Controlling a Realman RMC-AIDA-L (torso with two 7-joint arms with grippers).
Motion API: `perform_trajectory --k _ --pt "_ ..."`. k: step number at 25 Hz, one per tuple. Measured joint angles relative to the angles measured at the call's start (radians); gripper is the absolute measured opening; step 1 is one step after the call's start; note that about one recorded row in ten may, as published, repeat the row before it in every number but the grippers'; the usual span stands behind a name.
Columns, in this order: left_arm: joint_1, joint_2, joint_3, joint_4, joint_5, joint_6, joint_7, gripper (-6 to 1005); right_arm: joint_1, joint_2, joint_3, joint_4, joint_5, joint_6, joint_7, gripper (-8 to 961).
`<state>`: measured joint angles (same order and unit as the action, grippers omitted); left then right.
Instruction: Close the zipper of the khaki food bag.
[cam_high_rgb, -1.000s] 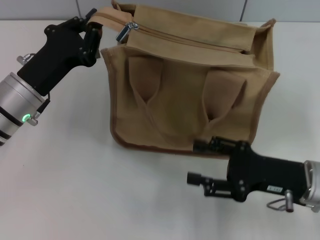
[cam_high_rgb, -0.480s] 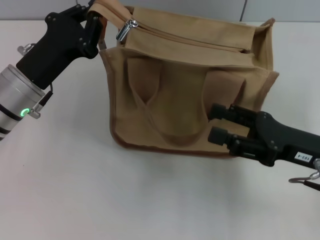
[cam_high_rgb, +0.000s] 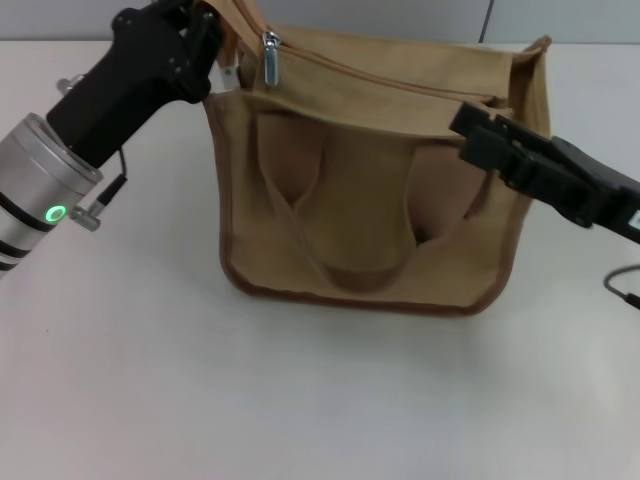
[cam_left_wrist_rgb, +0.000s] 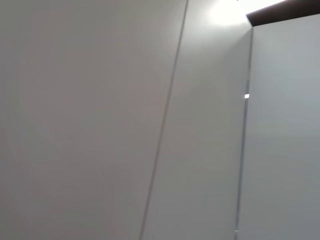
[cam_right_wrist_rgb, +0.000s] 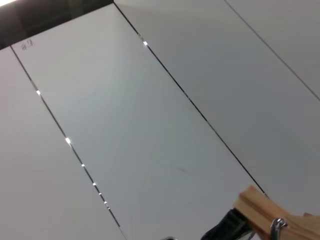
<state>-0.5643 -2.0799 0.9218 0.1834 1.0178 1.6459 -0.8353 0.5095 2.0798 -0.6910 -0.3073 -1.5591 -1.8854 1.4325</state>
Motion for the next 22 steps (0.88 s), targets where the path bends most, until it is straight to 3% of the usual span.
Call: perform_trajectory --k 6,15,22 --pt "0.002 0.000 0.035 0.027 0.001 -0.007 -0.038 25 0.058 0.003 -0.007 0.016 0.003 0.135 0.097 769" --pt "-0.004 0.000 0.054 0.035 0.002 -0.014 -0.055 26 0.192 0.008 -0.012 0.072 0.007 0.177 0.149 769" --pt "-0.012 0.000 0.070 0.048 0.002 -0.020 -0.078 26 0.253 0.010 -0.013 0.138 0.001 0.249 0.147 769"
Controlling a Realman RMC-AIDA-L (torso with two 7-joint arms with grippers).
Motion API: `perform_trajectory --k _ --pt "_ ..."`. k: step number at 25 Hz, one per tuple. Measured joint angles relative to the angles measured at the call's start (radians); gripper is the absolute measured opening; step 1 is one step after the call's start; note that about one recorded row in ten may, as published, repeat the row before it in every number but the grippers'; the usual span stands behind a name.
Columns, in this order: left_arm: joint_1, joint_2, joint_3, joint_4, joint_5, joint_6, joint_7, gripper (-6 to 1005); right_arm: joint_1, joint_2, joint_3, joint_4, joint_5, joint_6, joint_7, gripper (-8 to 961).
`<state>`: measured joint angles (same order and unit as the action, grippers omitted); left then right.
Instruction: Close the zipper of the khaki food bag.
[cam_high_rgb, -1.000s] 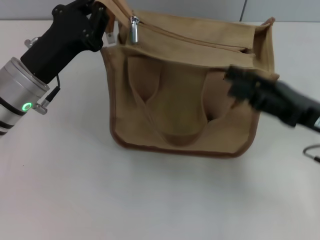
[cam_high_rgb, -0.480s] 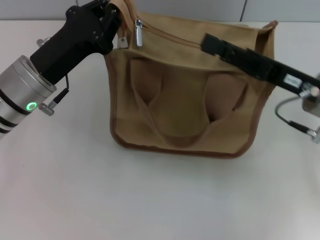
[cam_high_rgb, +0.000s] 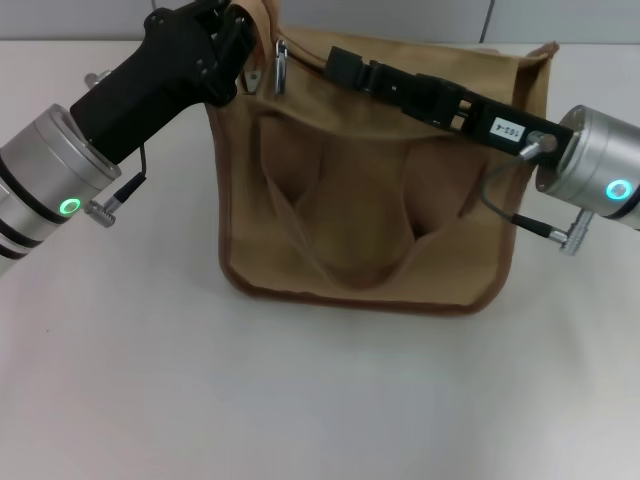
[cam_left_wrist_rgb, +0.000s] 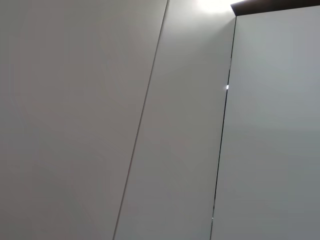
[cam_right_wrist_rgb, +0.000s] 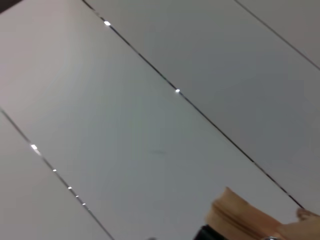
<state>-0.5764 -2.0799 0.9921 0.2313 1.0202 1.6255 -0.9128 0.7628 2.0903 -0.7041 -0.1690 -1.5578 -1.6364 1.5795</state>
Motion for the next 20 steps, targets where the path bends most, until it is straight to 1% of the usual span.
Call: perform_trajectory --k 7,11,15,20 --pt "-0.006 0.000 0.004 0.015 0.000 0.003 -0.021 26 0.035 0.002 0.000 0.029 0.001 0.058 -0.002 769" --pt "-0.018 0.000 0.032 0.015 -0.005 0.005 -0.021 26 0.056 0.002 0.000 0.042 0.000 0.098 -0.006 769" --pt "-0.026 0.000 0.036 0.016 -0.008 -0.010 -0.021 26 0.089 0.002 -0.002 0.079 -0.001 0.109 -0.044 769" --pt "-0.030 0.000 0.032 0.017 -0.009 -0.025 -0.021 26 0.093 0.002 -0.003 0.080 -0.002 0.135 -0.061 768"
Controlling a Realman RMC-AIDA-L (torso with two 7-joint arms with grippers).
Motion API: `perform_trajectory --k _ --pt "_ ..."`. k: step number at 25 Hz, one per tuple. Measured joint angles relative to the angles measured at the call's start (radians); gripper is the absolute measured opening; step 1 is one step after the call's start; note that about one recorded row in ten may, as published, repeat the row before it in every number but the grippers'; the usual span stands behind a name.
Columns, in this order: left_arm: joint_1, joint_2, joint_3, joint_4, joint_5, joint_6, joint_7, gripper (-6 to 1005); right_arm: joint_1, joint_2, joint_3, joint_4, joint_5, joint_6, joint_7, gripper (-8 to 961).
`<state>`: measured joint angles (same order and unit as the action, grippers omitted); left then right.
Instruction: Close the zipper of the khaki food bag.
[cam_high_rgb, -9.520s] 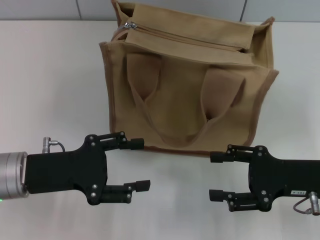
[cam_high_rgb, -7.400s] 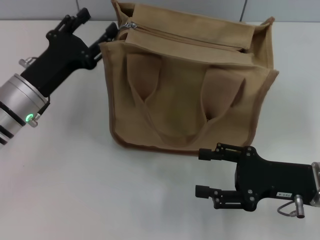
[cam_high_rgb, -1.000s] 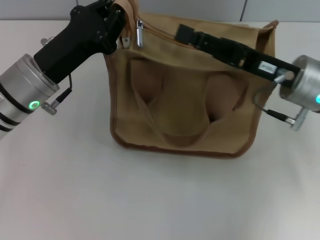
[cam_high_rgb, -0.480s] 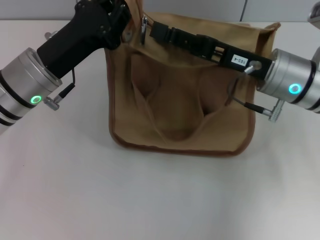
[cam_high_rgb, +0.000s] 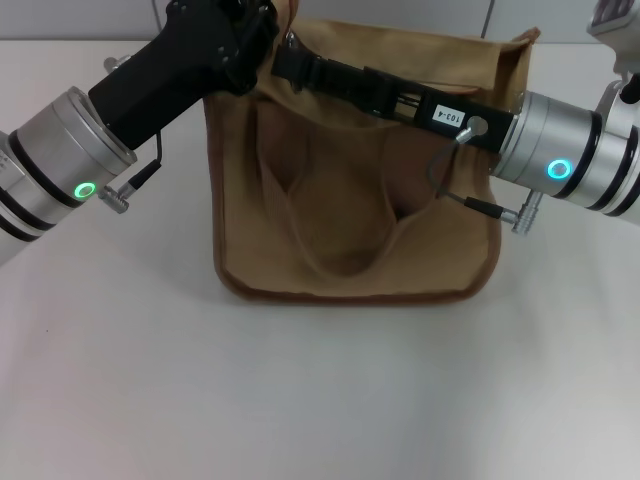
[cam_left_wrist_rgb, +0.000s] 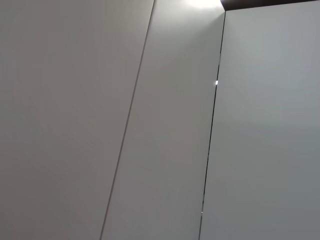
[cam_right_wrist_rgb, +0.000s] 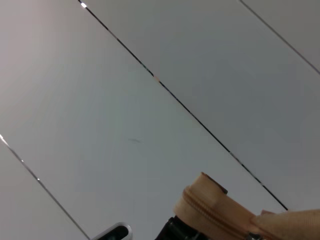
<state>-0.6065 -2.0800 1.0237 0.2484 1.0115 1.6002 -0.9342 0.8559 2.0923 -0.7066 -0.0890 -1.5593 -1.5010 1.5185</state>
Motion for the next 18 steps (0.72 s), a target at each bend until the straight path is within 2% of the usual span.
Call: perform_trajectory --k 7,12,18 --pt "-0.001 0.000 -0.003 0.000 -0.001 -0.011 0.002 25 0.000 0.000 -0.001 -0.002 0.000 0.019 -0.001 769" --pt "-0.003 0.000 -0.004 0.000 -0.002 -0.017 0.002 25 -0.004 0.000 -0.001 -0.007 0.001 0.029 -0.005 679" --pt "-0.007 0.000 -0.005 0.000 -0.003 -0.021 0.003 25 0.001 0.000 -0.001 -0.008 0.000 0.034 -0.012 470"
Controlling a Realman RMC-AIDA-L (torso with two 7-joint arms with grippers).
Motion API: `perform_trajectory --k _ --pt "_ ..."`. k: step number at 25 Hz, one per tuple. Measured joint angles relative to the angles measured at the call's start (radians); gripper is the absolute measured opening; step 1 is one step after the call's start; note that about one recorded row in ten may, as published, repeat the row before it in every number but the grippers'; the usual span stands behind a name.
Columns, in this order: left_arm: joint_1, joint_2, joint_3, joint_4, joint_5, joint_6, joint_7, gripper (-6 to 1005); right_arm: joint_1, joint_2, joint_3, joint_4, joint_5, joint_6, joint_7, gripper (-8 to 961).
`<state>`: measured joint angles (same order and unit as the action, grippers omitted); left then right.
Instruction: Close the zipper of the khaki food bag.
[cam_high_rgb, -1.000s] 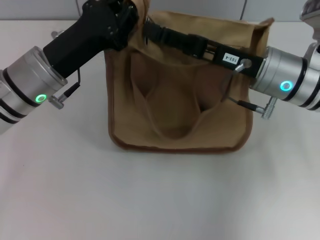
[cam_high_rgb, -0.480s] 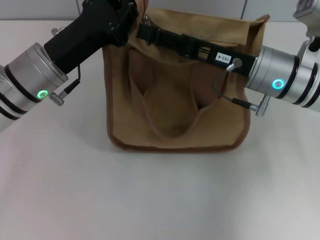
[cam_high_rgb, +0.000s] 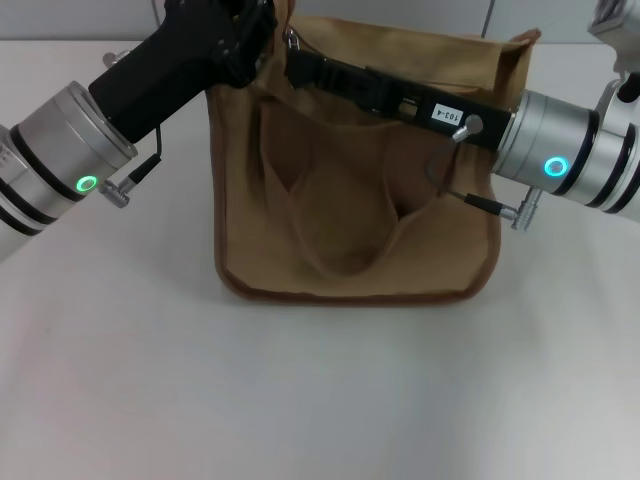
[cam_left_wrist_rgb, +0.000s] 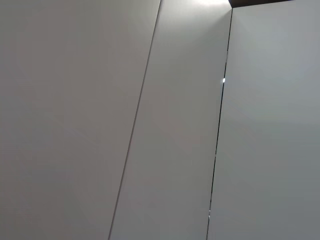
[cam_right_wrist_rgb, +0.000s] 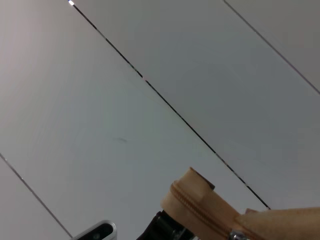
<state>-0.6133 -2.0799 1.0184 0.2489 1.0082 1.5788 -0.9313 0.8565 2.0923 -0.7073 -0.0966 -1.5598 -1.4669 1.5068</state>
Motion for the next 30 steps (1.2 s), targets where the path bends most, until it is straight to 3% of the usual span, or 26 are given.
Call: perform_trajectory --k 11,19,25,30 --pt "-0.002 0.000 0.001 0.000 0.000 -0.004 -0.002 25 0.022 0.000 -0.036 0.000 -0.003 0.020 0.000 7" --pt "0.000 0.000 0.003 0.000 0.000 -0.004 0.001 25 0.020 0.000 -0.039 0.005 0.012 0.008 -0.002 1" --pt "0.001 0.000 0.001 0.000 0.001 -0.003 0.004 25 0.016 0.000 -0.048 0.004 0.013 -0.031 -0.002 175" --pt "0.001 0.000 0.001 -0.001 0.001 -0.004 0.003 25 0.018 0.000 -0.057 0.000 0.011 -0.027 -0.009 420"
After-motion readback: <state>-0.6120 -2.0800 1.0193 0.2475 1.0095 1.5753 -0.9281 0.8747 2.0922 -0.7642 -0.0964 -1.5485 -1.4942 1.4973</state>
